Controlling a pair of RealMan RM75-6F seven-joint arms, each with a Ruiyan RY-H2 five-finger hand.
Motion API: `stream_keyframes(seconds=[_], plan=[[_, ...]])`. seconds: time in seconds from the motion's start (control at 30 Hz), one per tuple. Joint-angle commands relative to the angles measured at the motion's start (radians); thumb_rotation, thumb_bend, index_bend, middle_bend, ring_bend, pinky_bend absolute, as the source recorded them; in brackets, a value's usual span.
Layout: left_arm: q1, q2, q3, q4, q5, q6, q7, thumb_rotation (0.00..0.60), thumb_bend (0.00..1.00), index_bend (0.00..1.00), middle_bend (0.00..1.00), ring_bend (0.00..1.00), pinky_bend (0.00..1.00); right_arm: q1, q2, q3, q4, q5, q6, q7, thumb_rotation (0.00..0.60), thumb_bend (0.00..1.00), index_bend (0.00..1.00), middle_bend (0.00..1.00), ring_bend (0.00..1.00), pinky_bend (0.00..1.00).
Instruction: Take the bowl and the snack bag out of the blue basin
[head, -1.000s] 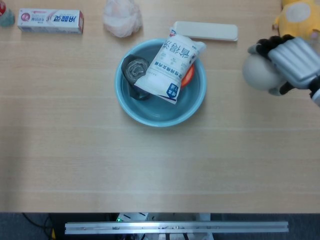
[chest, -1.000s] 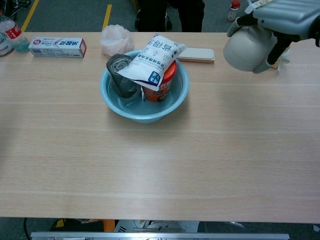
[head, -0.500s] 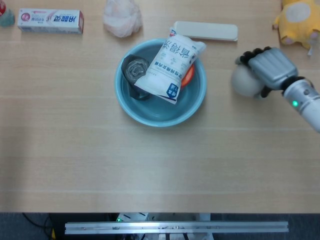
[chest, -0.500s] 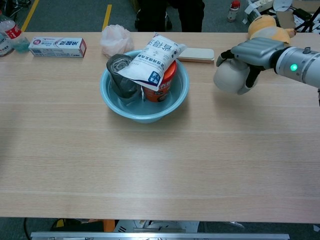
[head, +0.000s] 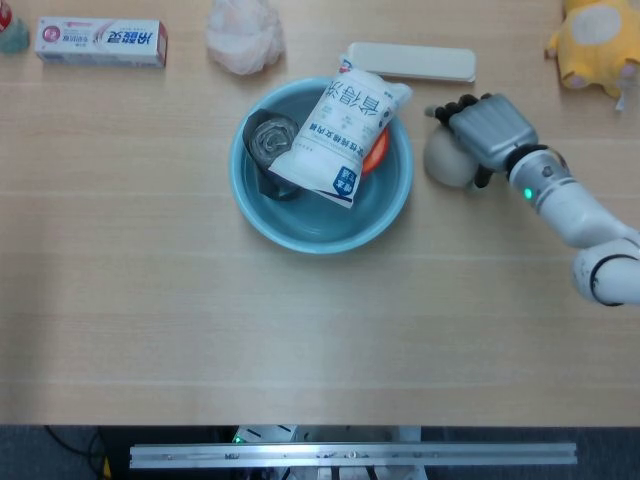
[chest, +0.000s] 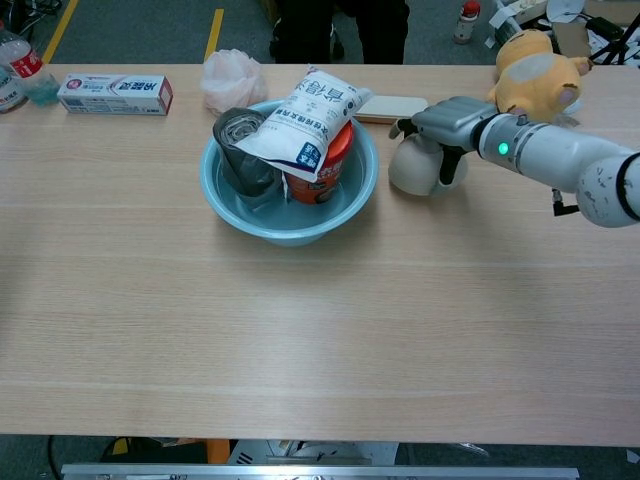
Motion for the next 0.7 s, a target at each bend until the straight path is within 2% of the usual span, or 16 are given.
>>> stream_keyframes(seconds=[0.03,0.33,0.4,0.63,0.7], plan=[[0.000,-0.001,0.000,0.000,0.000,-0.002,0.001,0.600,0.26,0.25,0.22,0.21,0.25,0.008,-0.006,0.005,0.007,0.018,-0.013,-0.009,0.600,0.06,0.02,0.14,0.10,0.22],[-0.001,-0.001,-0.001,0.002,0.001,-0.002,0.000,0.600,0.26,0.25,0.22,0.21,0.24,0.008,0.069,0.017,-0.078,0.035,0.008,-0.018,0.600,0.02,0.00,0.08,0.05,0.17],[0.000,0.000,-0.001,0.003,0.002,0.001,-0.001,0.600,0.26,0.25,0.22,0.21,0.24,0.002,0.112,0.030,-0.138,0.014,0.032,-0.003,0.600,0.02,0.00,0.08,0.04,0.17],[0.001,0.005,-0.005,0.000,-0.005,0.002,0.003,0.600,0.26,0.25,0.22,0.21,0.24,-0.028,0.363,0.087,-0.459,-0.157,0.140,0.064,0.600,0.02,0.00,0.08,0.04,0.17],[0.000,0.004,-0.005,-0.001,-0.004,0.001,0.005,0.600,0.26,0.25,0.22,0.21,0.24,-0.029,0.409,0.102,-0.511,-0.192,0.152,0.081,0.600,0.02,0.00,0.09,0.04,0.17]])
